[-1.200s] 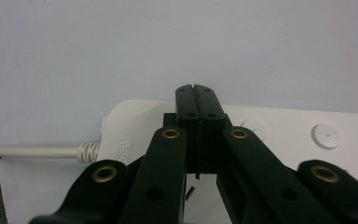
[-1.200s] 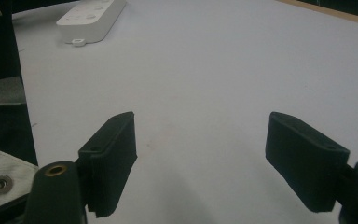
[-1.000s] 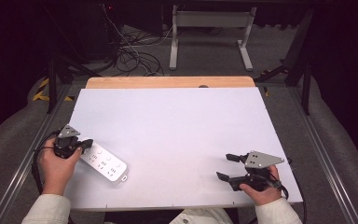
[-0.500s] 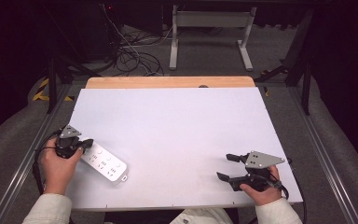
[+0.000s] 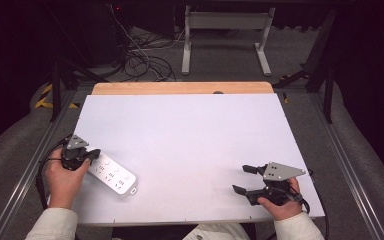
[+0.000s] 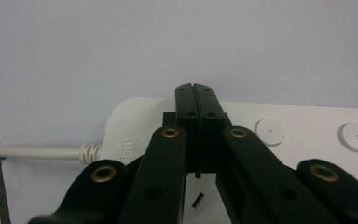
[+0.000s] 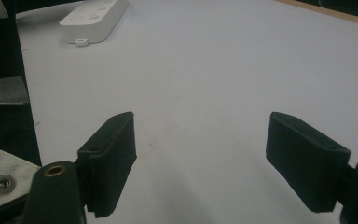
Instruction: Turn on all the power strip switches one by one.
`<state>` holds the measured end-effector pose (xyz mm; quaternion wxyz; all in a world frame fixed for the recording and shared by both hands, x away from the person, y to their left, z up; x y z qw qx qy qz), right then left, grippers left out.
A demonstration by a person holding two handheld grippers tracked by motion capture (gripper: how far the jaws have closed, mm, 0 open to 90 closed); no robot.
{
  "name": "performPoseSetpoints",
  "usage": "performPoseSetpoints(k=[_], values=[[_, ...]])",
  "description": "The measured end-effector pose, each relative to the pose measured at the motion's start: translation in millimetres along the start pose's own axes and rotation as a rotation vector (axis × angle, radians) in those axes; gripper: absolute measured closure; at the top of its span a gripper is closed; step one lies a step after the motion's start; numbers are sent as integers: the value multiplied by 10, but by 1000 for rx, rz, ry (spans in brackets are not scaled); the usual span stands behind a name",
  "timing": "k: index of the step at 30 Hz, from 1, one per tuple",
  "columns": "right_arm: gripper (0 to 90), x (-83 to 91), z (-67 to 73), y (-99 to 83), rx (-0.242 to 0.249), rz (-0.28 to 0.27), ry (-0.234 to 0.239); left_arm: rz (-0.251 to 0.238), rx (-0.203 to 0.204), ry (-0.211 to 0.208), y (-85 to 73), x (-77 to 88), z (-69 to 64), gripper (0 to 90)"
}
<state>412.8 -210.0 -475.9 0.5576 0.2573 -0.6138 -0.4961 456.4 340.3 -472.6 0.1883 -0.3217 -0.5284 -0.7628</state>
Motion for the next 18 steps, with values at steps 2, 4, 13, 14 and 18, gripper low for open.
performPoseSetpoints(k=[2, 4, 13, 14, 18], values=[[247, 0, 2, 0, 1, 0, 1, 4, 3, 4, 0, 0, -4, 900], [247, -1, 5, 1, 2, 0, 2, -1, 13, -1, -6, -4, 5, 900], [246, -5, 11, 1, 4, 3, 4, -4, 29, -1, -20, -11, 2, 900], [246, -5, 10, 0, 4, 1, 5, -4, 38, -3, -23, -12, 3, 900], [246, -8, 12, 0, 2, 2, 7, -2, 56, -14, -31, -17, 16, 900]])
Point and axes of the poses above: each handheld gripper's, and its own axes: x roughly backward along the jaws, y roughly out of its top, z roughly to its left, the point moved 2 cm from there along -x, roughly forward along the jaws, and after that the axes turned 13 degrees about y, right-handed, at the moved point
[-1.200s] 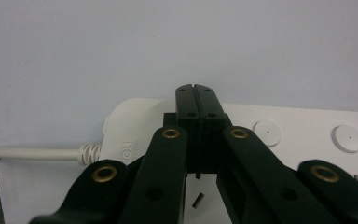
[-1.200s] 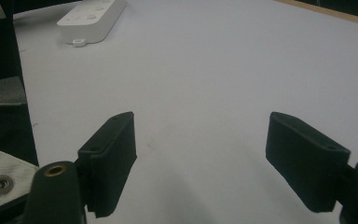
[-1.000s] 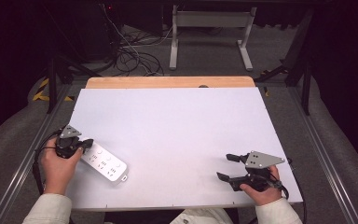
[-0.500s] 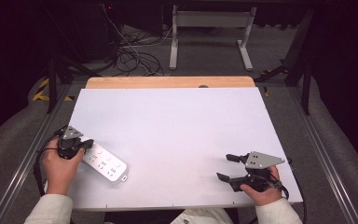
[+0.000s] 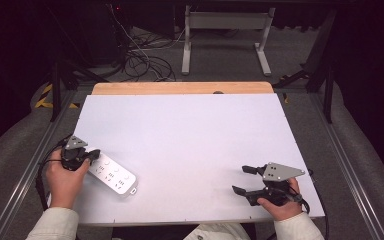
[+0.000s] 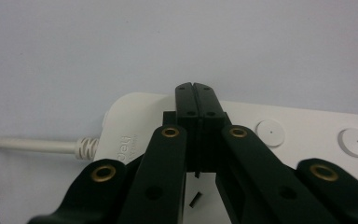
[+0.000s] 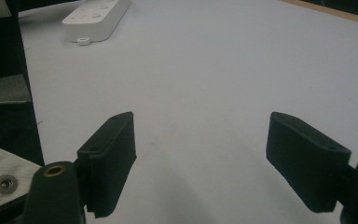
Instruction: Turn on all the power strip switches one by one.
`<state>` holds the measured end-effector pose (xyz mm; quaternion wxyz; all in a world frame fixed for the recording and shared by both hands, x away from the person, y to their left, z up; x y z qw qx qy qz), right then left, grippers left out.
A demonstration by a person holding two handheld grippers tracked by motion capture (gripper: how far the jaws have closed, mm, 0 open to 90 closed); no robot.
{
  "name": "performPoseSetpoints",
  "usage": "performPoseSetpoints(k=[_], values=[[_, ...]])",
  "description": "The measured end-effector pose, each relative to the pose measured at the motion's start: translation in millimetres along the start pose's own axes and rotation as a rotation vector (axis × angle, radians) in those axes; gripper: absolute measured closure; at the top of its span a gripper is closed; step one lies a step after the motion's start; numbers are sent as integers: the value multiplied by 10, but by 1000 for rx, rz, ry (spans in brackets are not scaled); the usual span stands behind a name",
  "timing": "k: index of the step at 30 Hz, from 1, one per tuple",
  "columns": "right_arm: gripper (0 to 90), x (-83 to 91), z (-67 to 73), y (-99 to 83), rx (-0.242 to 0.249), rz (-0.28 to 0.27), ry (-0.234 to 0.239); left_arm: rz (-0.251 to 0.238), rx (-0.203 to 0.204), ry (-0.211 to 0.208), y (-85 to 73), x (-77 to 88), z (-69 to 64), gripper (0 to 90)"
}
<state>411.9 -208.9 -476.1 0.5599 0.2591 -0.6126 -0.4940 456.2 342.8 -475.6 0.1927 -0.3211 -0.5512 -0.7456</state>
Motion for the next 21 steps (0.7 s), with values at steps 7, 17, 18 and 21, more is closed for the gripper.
performPoseSetpoints(k=[7, 17, 18, 21], values=[[246, -2, 4, 0, 3, 1, 2, -4, -1, 16, -3, -27, 3, 900], [244, -4, -11, -2, -4, 0, 2, -147, 23, 5, 92, 258, -17, 900], [244, -6, -11, -1, -5, 2, 1, -147, 23, 5, 92, 258, -17, 900], [244, -10, -8, -2, -4, 4, 2, -161, 21, -22, 112, 354, -47, 900]])
Point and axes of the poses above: each handheld gripper's, and its own axes: x roughly backward along the jaws, y roughly out of its top, z roughly to its left, the point moved 2 cm from there along -x, roughly forward along the jaws, and after that the axes turned 13 degrees about y, right-handed, at the moved point
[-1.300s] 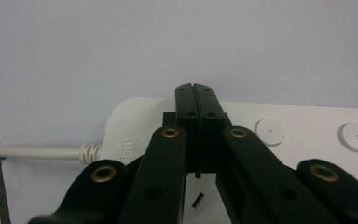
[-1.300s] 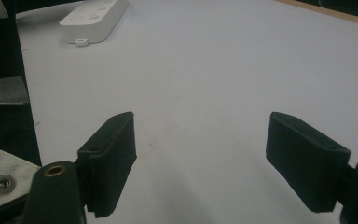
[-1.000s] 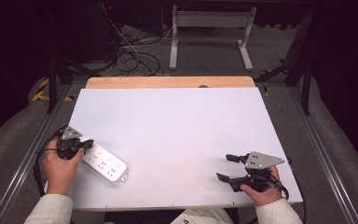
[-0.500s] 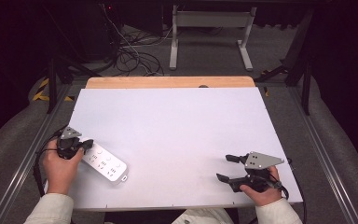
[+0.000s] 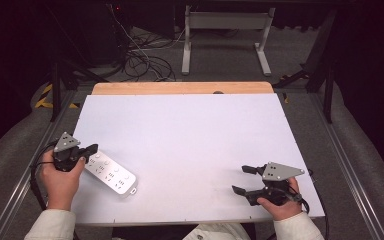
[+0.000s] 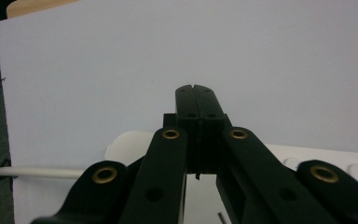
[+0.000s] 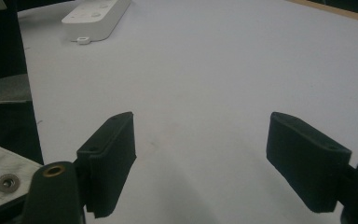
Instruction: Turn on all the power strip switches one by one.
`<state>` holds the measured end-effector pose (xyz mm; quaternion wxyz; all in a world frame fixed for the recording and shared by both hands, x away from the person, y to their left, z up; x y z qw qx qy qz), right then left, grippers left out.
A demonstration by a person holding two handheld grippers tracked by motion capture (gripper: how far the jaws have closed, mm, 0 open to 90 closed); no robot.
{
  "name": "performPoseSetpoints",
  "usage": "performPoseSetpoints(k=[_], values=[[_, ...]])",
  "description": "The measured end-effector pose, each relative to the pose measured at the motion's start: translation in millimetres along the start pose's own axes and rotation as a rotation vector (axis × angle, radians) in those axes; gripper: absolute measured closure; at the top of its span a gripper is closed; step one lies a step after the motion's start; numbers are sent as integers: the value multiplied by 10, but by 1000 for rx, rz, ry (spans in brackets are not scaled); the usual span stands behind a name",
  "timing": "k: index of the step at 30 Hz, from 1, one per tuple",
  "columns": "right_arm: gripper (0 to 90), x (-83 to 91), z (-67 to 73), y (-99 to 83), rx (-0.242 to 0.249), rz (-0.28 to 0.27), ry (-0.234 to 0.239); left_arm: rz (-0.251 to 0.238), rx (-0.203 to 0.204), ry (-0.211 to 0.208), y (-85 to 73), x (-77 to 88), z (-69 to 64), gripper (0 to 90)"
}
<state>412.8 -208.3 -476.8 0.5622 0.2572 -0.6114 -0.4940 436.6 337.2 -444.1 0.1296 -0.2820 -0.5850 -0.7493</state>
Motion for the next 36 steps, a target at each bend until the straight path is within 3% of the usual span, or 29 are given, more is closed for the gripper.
performPoseSetpoints(k=[7, 14, 23, 36], values=[[244, 6, 2, -2, 0, -2, 1, 2, 3, -37, 11, 62, -41, 900], [243, 8, -1, -2, -1, -3, 1, 15, -31, -57, -13, 56, -115, 900], [242, 12, 3, 1, 1, -5, 2, 93, -80, -98, -98, -77, -233, 900], [241, 7, 5, -1, 2, 0, 2, 140, -116, -72, -132, -174, -239, 900]])
Point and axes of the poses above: each handheld gripper's, and its own axes: x roughly backward along the jaws, y roughly out of its top, z roughly to its left, the point moved 2 cm from there along -x, roughly forward along the jaws, and after that the axes turned 13 degrees about y, right-handed, at the moved point
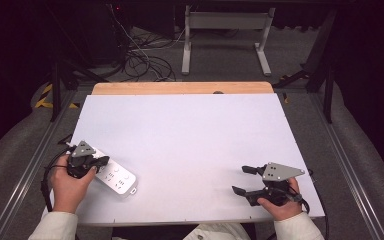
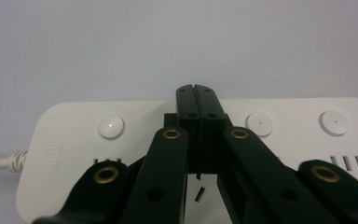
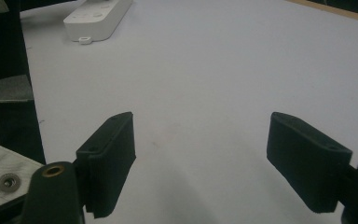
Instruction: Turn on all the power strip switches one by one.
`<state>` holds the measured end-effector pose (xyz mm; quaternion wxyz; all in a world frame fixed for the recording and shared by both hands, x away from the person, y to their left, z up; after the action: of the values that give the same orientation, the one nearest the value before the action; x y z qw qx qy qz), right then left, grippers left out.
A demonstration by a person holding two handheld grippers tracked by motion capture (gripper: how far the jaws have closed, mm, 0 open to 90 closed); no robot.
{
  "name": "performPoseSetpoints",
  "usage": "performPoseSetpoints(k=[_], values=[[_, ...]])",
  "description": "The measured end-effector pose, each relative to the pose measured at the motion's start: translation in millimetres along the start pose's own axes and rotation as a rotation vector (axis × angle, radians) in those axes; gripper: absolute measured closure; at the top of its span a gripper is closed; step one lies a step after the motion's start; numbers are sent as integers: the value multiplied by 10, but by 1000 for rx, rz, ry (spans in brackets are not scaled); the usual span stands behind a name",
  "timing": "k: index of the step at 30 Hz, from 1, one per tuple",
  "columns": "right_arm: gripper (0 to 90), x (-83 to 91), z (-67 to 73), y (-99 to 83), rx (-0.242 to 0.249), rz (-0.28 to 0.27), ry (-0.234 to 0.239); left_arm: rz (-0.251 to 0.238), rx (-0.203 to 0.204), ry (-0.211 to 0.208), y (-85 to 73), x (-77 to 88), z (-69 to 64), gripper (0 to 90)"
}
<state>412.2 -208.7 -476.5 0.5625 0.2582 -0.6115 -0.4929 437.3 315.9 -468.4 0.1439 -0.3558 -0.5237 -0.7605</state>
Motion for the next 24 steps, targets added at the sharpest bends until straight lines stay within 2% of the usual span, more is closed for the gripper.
performPoseSetpoints(k=[9, 15, 24], values=[[241, -1, 0, -1, 1, 0, 2, 4, 0, 11, -9, -33, 8, 900], [241, -1, 1, -1, 1, 1, 3, 0, 7, -8, -17, -40, 25, 900], [241, -1, 3, -1, 2, 1, 6, -1, 3, -2, -24, -44, 15, 900]])
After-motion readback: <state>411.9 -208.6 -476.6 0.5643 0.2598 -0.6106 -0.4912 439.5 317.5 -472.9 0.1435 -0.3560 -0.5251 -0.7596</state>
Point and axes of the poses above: each handheld gripper's, and its own axes: x roughly backward along the jaws, y roughly out of its top, z roughly to its left, the point moved 2 cm from there along -x, roughly forward along the jaws, and after that the axes turned 13 degrees about y, right-handed, at the moved point
